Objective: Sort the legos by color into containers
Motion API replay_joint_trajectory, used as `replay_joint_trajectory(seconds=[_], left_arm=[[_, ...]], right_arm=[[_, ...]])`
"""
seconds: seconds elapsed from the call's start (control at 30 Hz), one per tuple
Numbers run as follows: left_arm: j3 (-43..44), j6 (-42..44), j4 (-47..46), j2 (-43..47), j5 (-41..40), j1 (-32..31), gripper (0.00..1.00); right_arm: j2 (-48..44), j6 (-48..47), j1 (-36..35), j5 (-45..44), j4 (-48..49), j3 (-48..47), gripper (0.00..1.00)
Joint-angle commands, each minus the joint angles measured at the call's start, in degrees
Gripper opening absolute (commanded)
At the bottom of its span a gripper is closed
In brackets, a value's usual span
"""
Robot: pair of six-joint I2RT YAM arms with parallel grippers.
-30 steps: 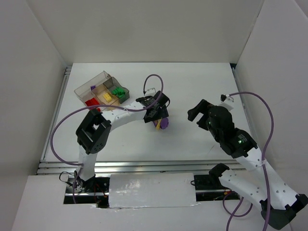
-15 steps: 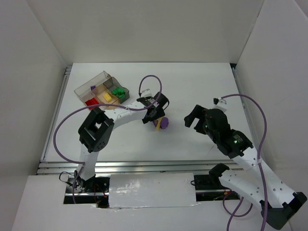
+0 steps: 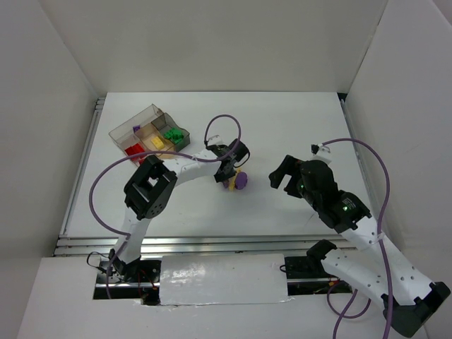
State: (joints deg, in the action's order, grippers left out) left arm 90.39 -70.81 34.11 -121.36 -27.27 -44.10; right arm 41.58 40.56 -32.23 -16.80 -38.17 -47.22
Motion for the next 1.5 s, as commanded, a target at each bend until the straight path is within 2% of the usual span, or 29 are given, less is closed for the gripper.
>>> replay_joint_trajectory(seconds=[0.0,0.07,0.13,0.27,0.3,0.37,0.4,0.47,0.5,0.57,0.6,0.7,0.83,1.0,1.1,1.13,1.2,1.23,1.3,1.33,1.4,1.43,1.47], left_arm=[[1.1,-1.1,2.2,1.0,-1.6,0.9,0.17],[0.5,-0.6,2.8,2.9,-4.0,1.5,0.04],[0.4,1.7,3.7,6.4,-5.8,3.2,0.0],[3.0,7.1,7.4,11.8,-10.4,9.8,0.0],[3.4,7.9,7.7,14.1,-11.9,13.5,0.0],[3.7,10.9,6.5,16.6,-11.7,17.9,0.0],[3.6,12.0,5.4,18.4,-9.9,22.9,0.0],[3.8,15.3,1.6,19.6,-7.0,28.0,0.01],[4.0,16.5,0.4,19.5,-5.7,32.4,0.04],[4.6,18.4,-2.3,18.7,-2.2,36.3,0.1],[5.1,19.4,-4.8,17.1,-0.8,39.6,0.09],[9.5,19.9,-6.0,11.3,2.6,43.9,0.07],[16.8,22.5,-7.2,4.4,6.3,47.9,0.13],[17.8,24.0,-11.2,0.7,9.7,49.6,0.25],[17.6,24.7,-13.4,-0.3,10.5,49.8,0.37],[17.8,24.8,-13.6,-0.5,10.5,49.8,0.44],[18.1,24.9,-13.7,-1.2,10.3,49.8,0.54],[18.1,24.9,-13.5,-1.3,10.0,49.8,0.67],[17.4,25.0,-14.0,-1.2,10.0,50.1,0.77],[17.1,24.9,-14.0,-1.0,9.7,50.1,0.85],[16.2,25.1,-14.7,-0.5,9.5,50.5,0.91],[16.1,24.9,-14.7,-0.2,9.7,50.7,0.96],[16.0,24.9,-14.7,0.7,9.9,51.1,0.97]], right_arm=[[-1.1,-0.9,0.2,-0.1,1.5,0.0,1.0],[-1.2,-1.0,0.1,0.0,1.8,0.1,1.0],[-1.2,-1.3,0.1,0.3,1.9,0.2,1.0],[-0.9,-1.4,0.1,0.6,1.8,0.2,1.0],[-0.9,-1.4,0.2,0.7,1.9,0.4,1.0],[-0.8,-1.4,0.2,0.9,2.5,0.7,1.0],[-0.7,-1.4,0.2,1.0,2.8,0.9,1.0],[-0.1,-1.4,0.2,1.7,3.8,1.3,0.99],[0.2,-1.2,0.2,2.6,4.0,1.3,1.0],[1.0,-1.4,0.1,3.7,5.4,1.8,1.0],[1.3,-1.3,0.2,4.3,6.1,1.9,1.0],[3.0,-1.4,0.2,5.6,6.6,1.4,1.0],[3.9,-1.8,0.1,7.1,7.1,0.8,1.0],[5.3,-2.7,0.2,6.8,7.1,0.1,1.0],[7.4,-3.2,0.3,7.0,7.3,-0.6,1.0],[8.5,-3.2,0.2,7.0,7.2,-1.0,1.0],[9.3,-3.4,0.2,7.6,7.4,-1.2,1.0],[9.9,-3.6,0.1,7.8,7.6,-1.4,1.0],[10.6,-3.6,0.1,8.3,8.0,-1.6,1.0],[10.9,-3.7,0.2,8.4,8.1,-1.6,1.0],[11.8,-3.8,0.2,8.7,8.4,-1.9,1.0],[12.0,-4.0,0.3,8.9,8.6,-2.1,1.0],[12.4,-4.1,0.2,9.1,8.6,-2.3,1.0]])
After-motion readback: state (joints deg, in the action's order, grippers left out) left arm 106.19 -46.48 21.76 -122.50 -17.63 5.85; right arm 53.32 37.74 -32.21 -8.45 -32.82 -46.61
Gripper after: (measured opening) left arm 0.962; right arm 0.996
